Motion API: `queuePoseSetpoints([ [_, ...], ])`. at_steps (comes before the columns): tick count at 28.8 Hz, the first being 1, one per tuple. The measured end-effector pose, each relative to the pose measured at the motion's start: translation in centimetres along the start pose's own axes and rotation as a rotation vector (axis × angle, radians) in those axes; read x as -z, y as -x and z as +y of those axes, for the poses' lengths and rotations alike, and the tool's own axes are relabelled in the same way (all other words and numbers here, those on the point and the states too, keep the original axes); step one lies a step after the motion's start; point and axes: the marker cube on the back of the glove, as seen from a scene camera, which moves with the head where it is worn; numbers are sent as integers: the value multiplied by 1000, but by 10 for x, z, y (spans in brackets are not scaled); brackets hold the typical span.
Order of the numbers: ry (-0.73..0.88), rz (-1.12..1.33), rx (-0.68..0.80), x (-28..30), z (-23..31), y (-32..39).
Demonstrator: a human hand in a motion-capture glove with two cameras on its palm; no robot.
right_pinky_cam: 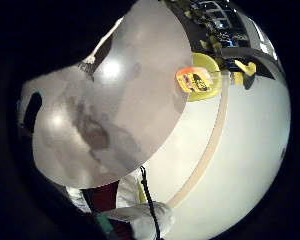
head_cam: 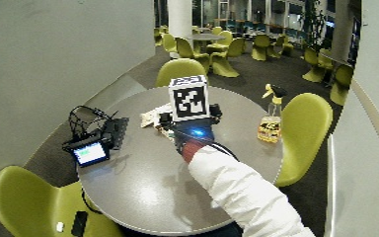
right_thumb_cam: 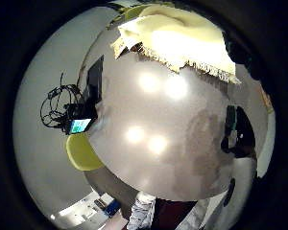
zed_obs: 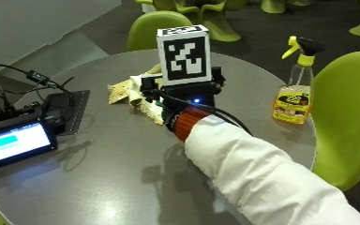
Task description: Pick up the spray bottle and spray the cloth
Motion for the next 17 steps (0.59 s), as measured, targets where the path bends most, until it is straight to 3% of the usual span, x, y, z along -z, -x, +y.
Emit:
queuePoseSetpoints([
  [9, -17, -157, 87, -3, 34, -13],
  [13, -46, -379, 80, -12, 62, -55],
  [17, -191, -667, 60, -23, 75, -108],
])
